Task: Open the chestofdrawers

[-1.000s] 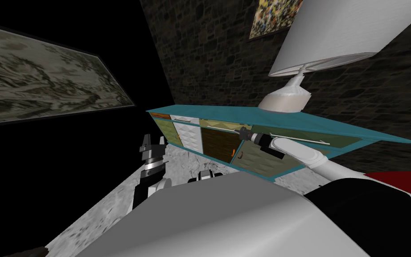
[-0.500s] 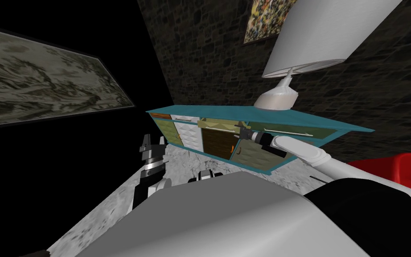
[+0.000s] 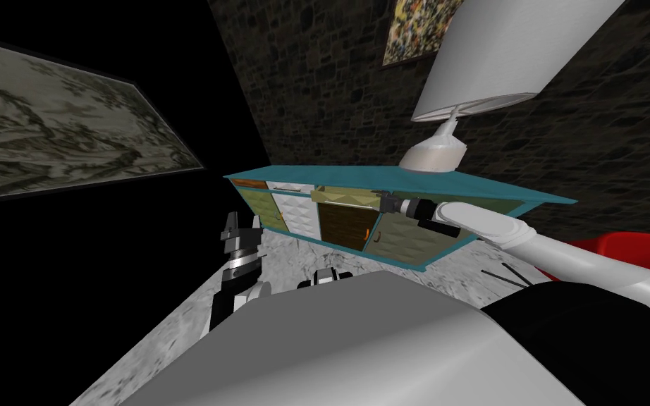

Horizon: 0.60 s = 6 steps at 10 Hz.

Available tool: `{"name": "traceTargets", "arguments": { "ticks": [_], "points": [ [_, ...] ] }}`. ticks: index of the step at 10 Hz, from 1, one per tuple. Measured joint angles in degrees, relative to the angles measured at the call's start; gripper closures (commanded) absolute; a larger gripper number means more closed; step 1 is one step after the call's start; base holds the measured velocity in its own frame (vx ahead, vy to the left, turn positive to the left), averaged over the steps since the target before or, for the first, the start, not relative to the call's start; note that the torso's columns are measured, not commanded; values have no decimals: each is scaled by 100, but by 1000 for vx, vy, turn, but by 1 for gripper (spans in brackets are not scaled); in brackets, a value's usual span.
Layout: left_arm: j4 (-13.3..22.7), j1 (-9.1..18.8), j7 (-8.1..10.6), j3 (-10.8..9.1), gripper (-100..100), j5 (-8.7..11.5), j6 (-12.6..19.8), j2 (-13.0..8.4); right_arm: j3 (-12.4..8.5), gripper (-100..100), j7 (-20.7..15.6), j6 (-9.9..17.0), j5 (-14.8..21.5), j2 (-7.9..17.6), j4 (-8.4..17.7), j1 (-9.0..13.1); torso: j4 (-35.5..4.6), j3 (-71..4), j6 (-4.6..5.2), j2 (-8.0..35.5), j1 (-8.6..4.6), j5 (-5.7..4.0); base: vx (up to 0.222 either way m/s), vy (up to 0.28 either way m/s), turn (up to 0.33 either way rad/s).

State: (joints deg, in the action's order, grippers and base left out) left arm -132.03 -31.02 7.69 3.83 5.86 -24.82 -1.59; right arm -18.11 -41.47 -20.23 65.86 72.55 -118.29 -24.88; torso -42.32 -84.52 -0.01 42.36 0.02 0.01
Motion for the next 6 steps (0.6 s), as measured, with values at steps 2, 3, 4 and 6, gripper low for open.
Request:
{"name": "traceTargets", "arguments": {
  "ticks": [2, 3, 4, 6],
  "points": [
    [0, 0, 0, 0, 0, 0, 0, 0, -1, 0, 24, -6, 0, 11, 2, -12, -2, -2, -3, -2, 0, 2, 0, 0, 0],
    [0, 0, 0, 0, 0, 0, 0, 0, 1, 0, 24, -7, 1, 11, 3, -13, 0, -3, 0, -3, 1, 1, 0, 0, 0],
    [0, 0, 0, 0, 0, 0, 0, 0, 2, 0, 24, -7, 1, 11, 4, -14, 1, -3, 1, -4, 1, 1, 0, 0, 0],
    [0, 0, 0, 0, 0, 0, 0, 0, 3, 0, 23, -8, 2, 11, 6, -15, 2, -3, 1, -5, 0, 0, 0, 0, 0]
  ]
}}
